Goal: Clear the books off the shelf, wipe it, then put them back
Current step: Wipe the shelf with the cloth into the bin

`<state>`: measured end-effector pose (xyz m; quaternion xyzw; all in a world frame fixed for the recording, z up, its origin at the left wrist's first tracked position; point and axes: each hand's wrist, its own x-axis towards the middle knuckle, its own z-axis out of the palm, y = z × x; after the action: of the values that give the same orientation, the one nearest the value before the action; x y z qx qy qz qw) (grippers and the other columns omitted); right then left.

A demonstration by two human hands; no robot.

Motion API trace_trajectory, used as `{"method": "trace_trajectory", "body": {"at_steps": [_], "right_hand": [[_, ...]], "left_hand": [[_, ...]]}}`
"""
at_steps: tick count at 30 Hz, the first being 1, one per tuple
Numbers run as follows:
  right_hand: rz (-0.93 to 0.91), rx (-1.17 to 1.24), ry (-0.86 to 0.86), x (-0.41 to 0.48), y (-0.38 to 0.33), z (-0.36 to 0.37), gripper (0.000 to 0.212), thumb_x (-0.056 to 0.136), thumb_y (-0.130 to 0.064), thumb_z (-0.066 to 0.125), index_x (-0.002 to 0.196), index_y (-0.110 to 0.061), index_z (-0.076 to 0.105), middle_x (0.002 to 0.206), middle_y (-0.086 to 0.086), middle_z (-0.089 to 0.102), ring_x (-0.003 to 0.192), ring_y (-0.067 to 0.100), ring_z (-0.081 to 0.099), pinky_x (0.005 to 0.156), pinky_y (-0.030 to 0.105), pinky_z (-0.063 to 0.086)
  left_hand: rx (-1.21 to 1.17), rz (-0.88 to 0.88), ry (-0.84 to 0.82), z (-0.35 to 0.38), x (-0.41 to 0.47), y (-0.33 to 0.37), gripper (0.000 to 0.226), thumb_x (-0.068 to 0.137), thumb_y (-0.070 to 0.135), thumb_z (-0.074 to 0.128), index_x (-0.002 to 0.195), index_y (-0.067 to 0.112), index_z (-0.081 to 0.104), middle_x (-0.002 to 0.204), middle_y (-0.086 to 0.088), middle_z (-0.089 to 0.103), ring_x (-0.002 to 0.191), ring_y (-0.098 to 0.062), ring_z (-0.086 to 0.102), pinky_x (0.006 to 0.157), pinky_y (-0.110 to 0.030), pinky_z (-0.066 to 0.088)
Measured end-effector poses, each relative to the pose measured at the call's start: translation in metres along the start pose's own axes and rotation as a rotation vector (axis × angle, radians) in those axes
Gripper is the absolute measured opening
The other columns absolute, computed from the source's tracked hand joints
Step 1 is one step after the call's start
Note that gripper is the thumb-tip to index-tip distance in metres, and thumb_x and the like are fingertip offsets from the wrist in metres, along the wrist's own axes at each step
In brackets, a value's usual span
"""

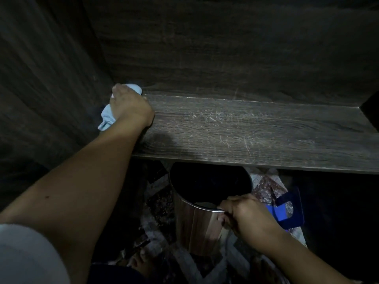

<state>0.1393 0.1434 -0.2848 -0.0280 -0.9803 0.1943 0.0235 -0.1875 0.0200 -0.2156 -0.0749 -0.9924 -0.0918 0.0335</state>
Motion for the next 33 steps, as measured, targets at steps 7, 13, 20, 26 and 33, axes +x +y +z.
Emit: {"method": "trace_trajectory", "body": {"at_steps": [7,13,20,26,33], "right_hand": [[0.029,0.024,-0.016,-0.007,0.009,-0.007,0.008,0.069,-0.023,0.07,0.073,-0.028,0.064,0.067,-0.013,0.059,0.063,0.012,0.059,0.061,0.018,0.031],[0.014,-0.017,-0.027,-0.007,0.014,-0.011,0.004,0.069,-0.024,0.066,0.07,-0.026,0.063,0.066,-0.012,0.058,0.06,0.013,0.059,0.06,0.019,0.032],[-0.001,-0.024,-0.016,-0.005,0.015,-0.012,0.011,0.066,-0.025,0.07,0.07,-0.026,0.06,0.065,-0.011,0.057,0.06,0.015,0.059,0.06,0.019,0.031],[0.008,-0.021,0.005,-0.004,0.012,-0.011,0.009,0.068,-0.028,0.068,0.072,-0.028,0.06,0.064,-0.013,0.056,0.058,0.012,0.058,0.057,0.017,0.028],[0.001,0.016,-0.014,-0.006,0.013,-0.011,0.008,0.076,-0.027,0.068,0.074,-0.026,0.06,0.068,-0.012,0.058,0.063,0.013,0.059,0.06,0.018,0.027]], "left_hand": [[0.162,-0.023,-0.053,-0.016,0.022,0.008,0.053,0.085,0.027,0.062,0.131,0.004,0.051,0.131,-0.02,0.05,0.12,-0.034,0.049,0.095,-0.039,0.042],[-0.109,0.159,0.098,-0.013,-0.031,0.043,0.02,0.091,0.007,0.051,0.108,0.008,0.06,0.114,-0.016,0.061,0.106,-0.034,0.059,0.08,-0.037,0.044],[0.131,0.05,0.527,-0.014,-0.013,0.016,0.037,0.096,0.011,0.03,0.124,0.001,0.052,0.13,-0.019,0.048,0.125,-0.039,0.044,0.1,-0.044,0.04],[0.149,-0.029,0.092,0.012,-0.014,-0.006,0.054,0.102,0.021,0.036,0.15,0.004,0.018,0.153,-0.02,0.023,0.14,-0.037,0.024,0.112,-0.047,0.024],[0.08,-0.042,0.064,-0.006,0.007,-0.006,0.039,0.099,0.013,0.044,0.135,-0.001,0.047,0.132,-0.018,0.045,0.119,-0.034,0.045,0.093,-0.042,0.041]]}}
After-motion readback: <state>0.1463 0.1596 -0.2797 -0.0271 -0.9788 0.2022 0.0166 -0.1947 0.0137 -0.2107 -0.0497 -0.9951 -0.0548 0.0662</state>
